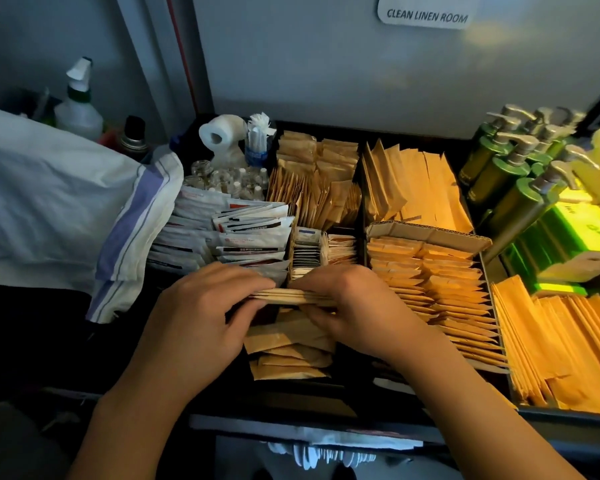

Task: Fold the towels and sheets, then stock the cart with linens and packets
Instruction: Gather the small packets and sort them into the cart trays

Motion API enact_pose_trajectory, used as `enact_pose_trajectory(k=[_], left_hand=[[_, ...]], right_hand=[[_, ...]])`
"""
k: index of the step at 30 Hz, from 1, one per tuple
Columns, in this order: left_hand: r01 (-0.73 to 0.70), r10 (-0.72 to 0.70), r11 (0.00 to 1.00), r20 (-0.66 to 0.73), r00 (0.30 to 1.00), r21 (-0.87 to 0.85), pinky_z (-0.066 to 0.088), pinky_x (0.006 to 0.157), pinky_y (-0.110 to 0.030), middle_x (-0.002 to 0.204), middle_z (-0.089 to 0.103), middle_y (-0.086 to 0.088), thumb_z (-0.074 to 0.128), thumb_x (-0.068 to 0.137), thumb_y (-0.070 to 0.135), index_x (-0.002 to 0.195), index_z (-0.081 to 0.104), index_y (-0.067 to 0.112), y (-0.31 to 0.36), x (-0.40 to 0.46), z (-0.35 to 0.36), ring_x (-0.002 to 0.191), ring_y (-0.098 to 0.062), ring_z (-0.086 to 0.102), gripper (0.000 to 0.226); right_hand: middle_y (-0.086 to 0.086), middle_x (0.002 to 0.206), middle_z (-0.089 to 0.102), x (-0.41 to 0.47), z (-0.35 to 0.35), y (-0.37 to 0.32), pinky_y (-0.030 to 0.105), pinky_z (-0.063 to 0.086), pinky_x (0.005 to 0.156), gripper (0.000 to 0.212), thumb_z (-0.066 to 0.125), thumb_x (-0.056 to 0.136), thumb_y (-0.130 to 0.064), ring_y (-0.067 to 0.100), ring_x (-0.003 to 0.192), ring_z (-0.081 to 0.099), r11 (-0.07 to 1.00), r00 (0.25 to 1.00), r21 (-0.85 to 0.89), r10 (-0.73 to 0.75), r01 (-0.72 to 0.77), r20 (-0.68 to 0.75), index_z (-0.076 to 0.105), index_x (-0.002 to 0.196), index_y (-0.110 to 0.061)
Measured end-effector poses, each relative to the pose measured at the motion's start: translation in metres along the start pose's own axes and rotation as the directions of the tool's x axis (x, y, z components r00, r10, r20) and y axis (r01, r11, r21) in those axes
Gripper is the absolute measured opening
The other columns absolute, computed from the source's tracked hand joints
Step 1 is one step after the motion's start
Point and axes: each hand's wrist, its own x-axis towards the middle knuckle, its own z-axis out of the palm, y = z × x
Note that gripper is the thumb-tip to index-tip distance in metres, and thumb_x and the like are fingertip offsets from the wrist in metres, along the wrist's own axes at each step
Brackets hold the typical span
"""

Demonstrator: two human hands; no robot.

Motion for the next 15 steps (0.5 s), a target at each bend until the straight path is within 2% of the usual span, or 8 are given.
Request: enact_pose_trajectory(k=[4, 8, 12, 15], left_hand=[[-0.088, 0.085, 0.995, -0.063, 0.994, -0.052, 0.049, 0.097, -0.022, 0.116, 0.069, 0.018, 0.070, 0.095, 0.019, 0.122, 0.072, 0.030, 0.015, 0.019, -0.004, 0.111, -0.001, 0.062, 0.028], [-0.145, 0.146, 0.981, -0.006, 0.989, -0.127, 0.056, 0.093, -0.037, 0.112, 0.072, 0.013, 0.074, 0.088, 0.012, 0.119, 0.075, 0.025, 0.037, 0.050, 0.019, 0.108, -0.005, 0.065, 0.033], [-0.246, 0.264, 0.946, 0.058, 0.963, -0.211, 0.054, 0.094, -0.026, 0.113, 0.070, 0.016, 0.073, 0.087, 0.015, 0.119, 0.075, 0.026, 0.071, 0.081, 0.056, 0.110, 0.000, 0.064, 0.034], [-0.320, 0.356, 0.909, 0.095, 0.930, -0.268, 0.053, 0.098, -0.026, 0.115, 0.070, 0.014, 0.074, 0.085, 0.014, 0.118, 0.076, 0.023, 0.101, 0.102, 0.088, 0.111, 0.000, 0.063, 0.034]], right_hand=[[-0.012, 0.115, 0.068, -0.023, -0.027, 0.002, 0.031, 0.055, 0.089, 0.034, 0.075, 0.090, -0.024, 0.005, 0.104, 0.062, 1.000, 0.979, 0.011, 0.007, -0.005, -0.203, 0.071, 0.124, -0.025], [-0.015, 0.116, 0.066, -0.062, -0.050, 0.015, 0.029, 0.054, 0.090, 0.036, 0.075, 0.090, -0.028, 0.002, 0.106, 0.060, 0.993, 0.959, -0.012, 0.108, -0.115, -0.264, 0.070, 0.126, -0.028], [-0.007, 0.114, 0.069, -0.110, -0.065, 0.036, 0.037, 0.054, 0.088, 0.033, 0.077, 0.088, -0.022, 0.013, 0.106, 0.064, 0.967, 0.909, -0.002, 0.239, -0.255, -0.342, 0.072, 0.120, -0.023], [-0.009, 0.116, 0.068, -0.150, -0.074, 0.050, 0.028, 0.051, 0.089, 0.032, 0.077, 0.088, -0.021, 0.010, 0.107, 0.061, 0.929, 0.853, 0.029, 0.350, -0.369, -0.387, 0.072, 0.119, -0.025]])
